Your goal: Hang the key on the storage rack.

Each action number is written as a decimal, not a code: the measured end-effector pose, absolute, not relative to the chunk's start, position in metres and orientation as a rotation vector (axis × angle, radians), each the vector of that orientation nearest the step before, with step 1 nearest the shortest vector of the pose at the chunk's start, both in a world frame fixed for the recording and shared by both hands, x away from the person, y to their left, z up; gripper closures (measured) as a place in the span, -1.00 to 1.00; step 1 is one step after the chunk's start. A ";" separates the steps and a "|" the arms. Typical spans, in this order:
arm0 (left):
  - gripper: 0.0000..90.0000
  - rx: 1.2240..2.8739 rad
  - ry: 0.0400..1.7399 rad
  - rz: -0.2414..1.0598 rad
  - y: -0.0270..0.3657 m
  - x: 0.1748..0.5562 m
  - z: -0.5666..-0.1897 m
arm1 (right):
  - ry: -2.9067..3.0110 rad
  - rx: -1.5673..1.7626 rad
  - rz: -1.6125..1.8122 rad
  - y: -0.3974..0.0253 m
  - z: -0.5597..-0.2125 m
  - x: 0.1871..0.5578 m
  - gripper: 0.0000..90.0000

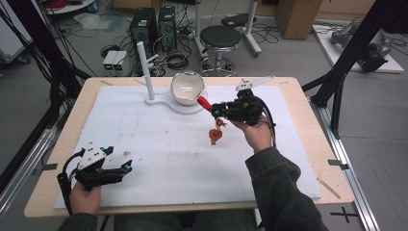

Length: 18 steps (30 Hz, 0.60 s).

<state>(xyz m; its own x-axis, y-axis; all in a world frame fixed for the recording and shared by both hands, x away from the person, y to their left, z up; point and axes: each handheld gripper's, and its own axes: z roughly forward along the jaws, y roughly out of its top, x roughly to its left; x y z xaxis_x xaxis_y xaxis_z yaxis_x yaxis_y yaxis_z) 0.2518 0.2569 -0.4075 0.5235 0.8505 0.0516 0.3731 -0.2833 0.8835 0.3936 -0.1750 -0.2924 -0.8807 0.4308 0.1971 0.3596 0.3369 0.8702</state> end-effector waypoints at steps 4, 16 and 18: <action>-0.56 1.873 1.005 0.675 0.257 0.252 -0.407 | 2.526 0.730 1.602 -0.160 -0.288 0.401 0.67; -0.56 1.871 1.002 0.677 0.257 0.252 -0.407 | 2.525 0.713 1.655 -0.123 -0.282 0.422 0.67; -0.56 1.868 1.004 0.678 0.257 0.252 -0.407 | 2.526 0.716 1.660 -0.117 -0.281 0.425 0.67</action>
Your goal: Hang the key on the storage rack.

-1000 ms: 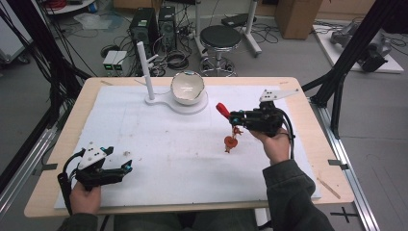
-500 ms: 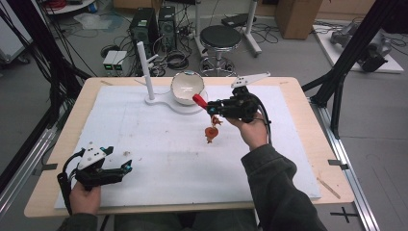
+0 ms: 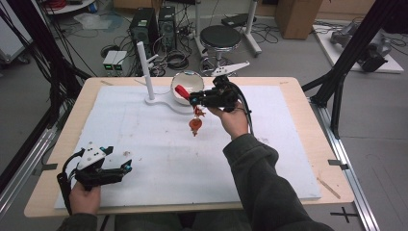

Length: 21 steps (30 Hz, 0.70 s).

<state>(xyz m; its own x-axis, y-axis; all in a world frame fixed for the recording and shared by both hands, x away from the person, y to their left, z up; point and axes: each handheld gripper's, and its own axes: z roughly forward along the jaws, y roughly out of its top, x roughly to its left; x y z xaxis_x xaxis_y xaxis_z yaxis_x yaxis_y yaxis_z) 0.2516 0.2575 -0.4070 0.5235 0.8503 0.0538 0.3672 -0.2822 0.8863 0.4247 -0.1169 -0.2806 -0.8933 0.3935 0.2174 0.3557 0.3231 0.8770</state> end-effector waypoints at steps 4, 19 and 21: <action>-0.56 1.866 1.004 0.678 0.258 0.251 -0.407 | 2.524 0.708 1.685 -0.106 -0.279 0.432 0.67; -0.56 1.864 1.002 0.682 0.259 0.252 -0.407 | 2.525 0.720 1.722 -0.074 -0.278 0.455 0.67; -0.56 1.865 1.001 0.683 0.259 0.252 -0.407 | 2.524 0.726 1.727 -0.072 -0.278 0.457 0.67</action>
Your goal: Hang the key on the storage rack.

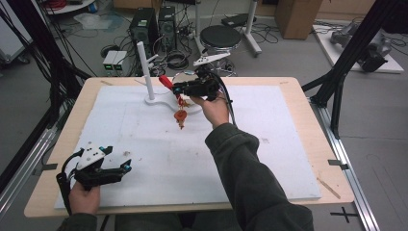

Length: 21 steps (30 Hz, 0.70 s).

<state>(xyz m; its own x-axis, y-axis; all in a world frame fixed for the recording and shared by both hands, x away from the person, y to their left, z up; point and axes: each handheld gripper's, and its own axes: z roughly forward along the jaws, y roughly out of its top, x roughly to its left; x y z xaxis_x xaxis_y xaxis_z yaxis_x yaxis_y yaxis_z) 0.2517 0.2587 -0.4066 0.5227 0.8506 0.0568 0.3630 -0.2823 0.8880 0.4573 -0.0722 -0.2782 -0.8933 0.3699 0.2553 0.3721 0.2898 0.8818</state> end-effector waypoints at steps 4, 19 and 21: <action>-0.56 1.861 1.004 0.683 0.258 0.252 -0.407 | -2.518 -0.731 -1.728 -0.066 -0.279 0.462 0.67; -0.56 1.866 1.001 0.685 0.259 0.252 -0.406 | -2.547 -0.736 -1.699 -0.030 -0.278 0.483 0.67; -0.56 1.860 1.004 0.687 0.259 0.252 -0.407 | -2.537 -0.738 -1.706 -0.025 -0.278 0.486 0.67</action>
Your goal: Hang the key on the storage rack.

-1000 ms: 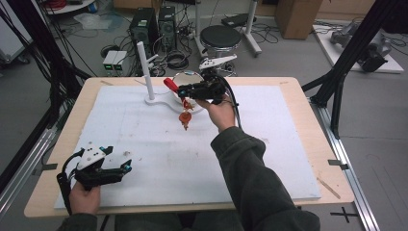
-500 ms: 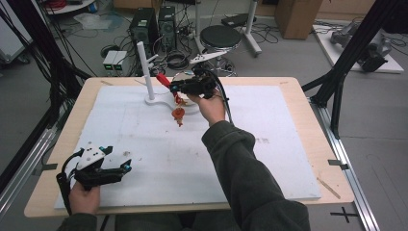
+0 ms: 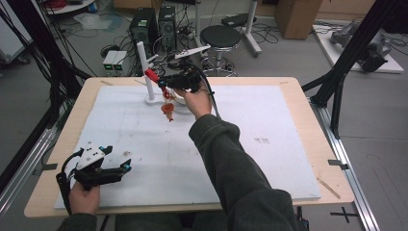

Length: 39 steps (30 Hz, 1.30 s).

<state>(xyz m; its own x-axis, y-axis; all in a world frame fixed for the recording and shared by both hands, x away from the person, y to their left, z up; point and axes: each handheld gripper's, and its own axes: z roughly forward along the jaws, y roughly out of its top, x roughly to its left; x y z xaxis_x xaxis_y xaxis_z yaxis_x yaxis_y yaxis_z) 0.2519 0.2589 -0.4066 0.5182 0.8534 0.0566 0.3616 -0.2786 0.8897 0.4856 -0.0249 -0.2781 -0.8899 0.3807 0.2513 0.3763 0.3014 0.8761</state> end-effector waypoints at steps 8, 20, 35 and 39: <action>-0.56 1.862 1.002 0.691 0.259 0.252 -0.406 | 2.543 0.745 1.695 -0.002 -0.282 0.500 0.67; -0.56 1.861 1.001 0.689 0.260 0.252 -0.406 | 2.571 0.801 1.682 0.023 -0.302 0.518 0.67; -0.56 1.860 0.999 0.692 0.259 0.253 -0.406 | 2.574 0.932 1.688 0.026 -0.325 0.535 0.67; -0.56 1.865 0.996 0.695 0.259 0.253 -0.406 | 2.581 0.965 1.689 0.028 -0.329 0.537 0.67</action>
